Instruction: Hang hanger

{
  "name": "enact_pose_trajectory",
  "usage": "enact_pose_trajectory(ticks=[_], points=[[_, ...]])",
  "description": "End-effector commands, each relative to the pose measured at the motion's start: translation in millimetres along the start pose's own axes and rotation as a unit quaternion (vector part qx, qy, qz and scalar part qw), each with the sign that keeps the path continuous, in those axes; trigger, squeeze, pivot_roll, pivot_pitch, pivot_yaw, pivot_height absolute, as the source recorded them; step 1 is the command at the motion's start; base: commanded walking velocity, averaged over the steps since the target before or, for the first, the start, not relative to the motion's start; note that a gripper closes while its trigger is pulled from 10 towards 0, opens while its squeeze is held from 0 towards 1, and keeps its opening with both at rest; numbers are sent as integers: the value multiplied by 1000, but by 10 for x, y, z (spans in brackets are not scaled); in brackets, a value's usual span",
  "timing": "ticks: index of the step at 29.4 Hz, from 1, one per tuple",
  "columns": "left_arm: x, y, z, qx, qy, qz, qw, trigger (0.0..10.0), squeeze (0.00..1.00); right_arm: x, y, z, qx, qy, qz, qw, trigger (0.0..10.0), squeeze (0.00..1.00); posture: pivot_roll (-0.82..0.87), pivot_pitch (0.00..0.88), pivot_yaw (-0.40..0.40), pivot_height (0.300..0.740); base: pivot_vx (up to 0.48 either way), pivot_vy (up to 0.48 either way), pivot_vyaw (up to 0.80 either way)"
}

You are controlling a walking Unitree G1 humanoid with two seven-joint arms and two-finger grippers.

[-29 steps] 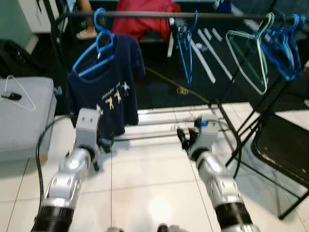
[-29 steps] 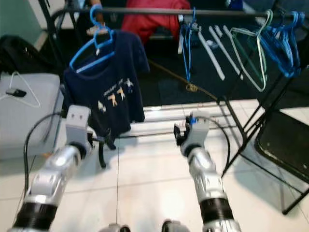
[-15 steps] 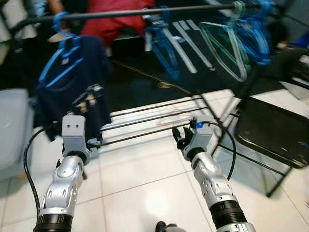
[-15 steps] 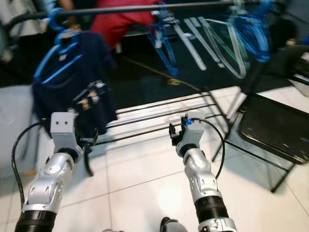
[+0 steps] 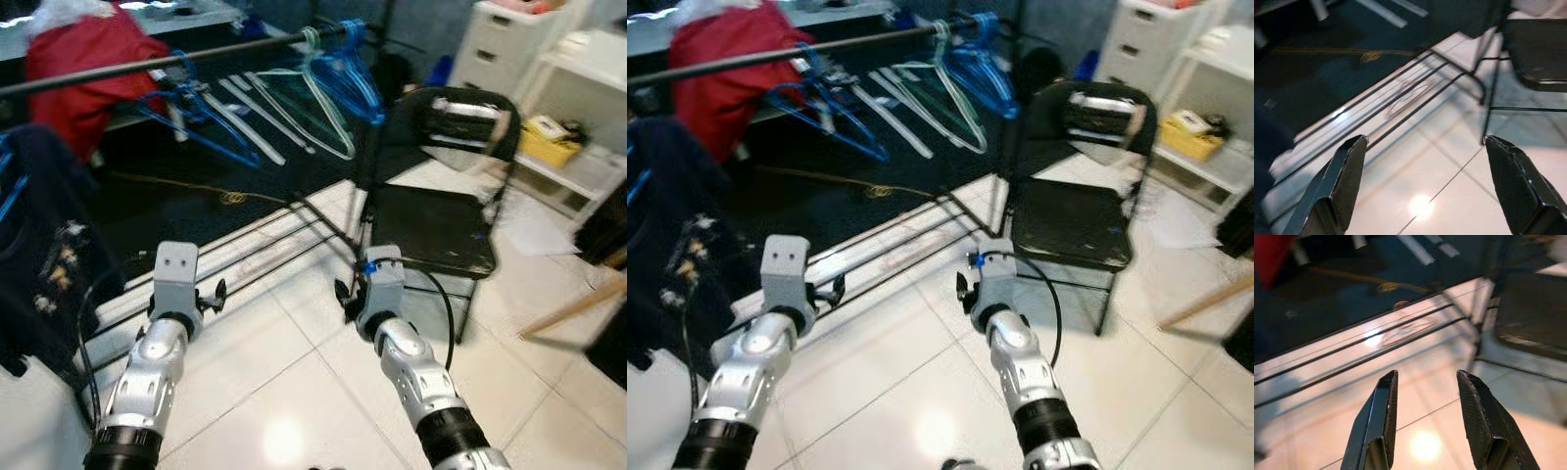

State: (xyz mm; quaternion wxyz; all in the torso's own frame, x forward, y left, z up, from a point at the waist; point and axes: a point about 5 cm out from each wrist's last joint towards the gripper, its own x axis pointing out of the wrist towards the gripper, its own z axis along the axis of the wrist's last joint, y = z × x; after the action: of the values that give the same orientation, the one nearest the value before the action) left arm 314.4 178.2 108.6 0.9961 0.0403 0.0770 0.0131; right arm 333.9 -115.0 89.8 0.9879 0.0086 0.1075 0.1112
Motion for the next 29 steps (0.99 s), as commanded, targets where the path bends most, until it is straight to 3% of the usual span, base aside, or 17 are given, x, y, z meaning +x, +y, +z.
enact_pose_trajectory(ticks=[1,7,19,21,27,29], points=[[-7,3,-76,12,13,-5,1000,10000,0,-8,27,-71,-4,11,7,1000,10000,0,23,71,-45,740,0,0,-800],[11,4,-125,-10,24,-1,1000,10000,0,-2,26,-91,-3,18,7,1000,10000,0,20,81,-46,740,0,0,-800],[23,69,-145,5,33,21,999,10000,0,12,64,-99,-14,19,24,999,10000,0,23,96,-37,740,0,0,-800],[6,129,-146,0,31,54,998,10000,0,17,22,-98,6,19,9,1000,10000,0,25,77,-34,740,0,0,-800],[59,86,-112,17,30,33,999,10000,0,57,70,-65,-15,20,23,999,10000,0,30,117,-40,740,0,0,-800],[39,47,-94,-11,17,16,1000,10000,0,43,63,-63,-3,16,19,1000,10000,0,27,81,-35,740,0,0,-800]])
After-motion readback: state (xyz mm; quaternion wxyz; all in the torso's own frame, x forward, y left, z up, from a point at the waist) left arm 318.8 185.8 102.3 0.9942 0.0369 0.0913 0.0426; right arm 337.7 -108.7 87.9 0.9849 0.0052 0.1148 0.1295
